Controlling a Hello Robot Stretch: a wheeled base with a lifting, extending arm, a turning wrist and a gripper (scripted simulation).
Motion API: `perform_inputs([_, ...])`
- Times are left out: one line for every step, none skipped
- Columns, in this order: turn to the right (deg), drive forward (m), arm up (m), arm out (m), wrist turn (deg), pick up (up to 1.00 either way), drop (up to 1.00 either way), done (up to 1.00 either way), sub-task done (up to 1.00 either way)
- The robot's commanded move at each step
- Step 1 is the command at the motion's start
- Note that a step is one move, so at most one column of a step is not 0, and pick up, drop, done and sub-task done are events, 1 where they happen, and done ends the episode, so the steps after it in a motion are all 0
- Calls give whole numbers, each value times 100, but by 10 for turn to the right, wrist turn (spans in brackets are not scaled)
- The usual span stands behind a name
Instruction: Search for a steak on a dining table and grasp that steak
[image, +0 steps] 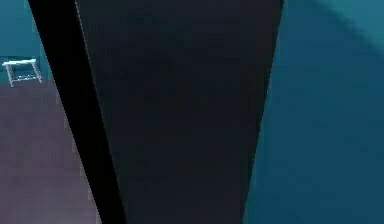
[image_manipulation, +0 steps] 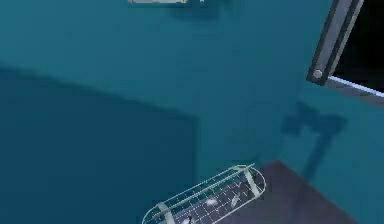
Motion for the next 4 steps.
perform_inputs([-450,0,0,0,0,0,0,0,0])
perform_inputs([-450,0,0,0,0,0,0,0,0])
perform_inputs([-270,0,0,0,0,0,0,0,0])
perform_inputs([-30,0,0,0,0,0,0,0,0])
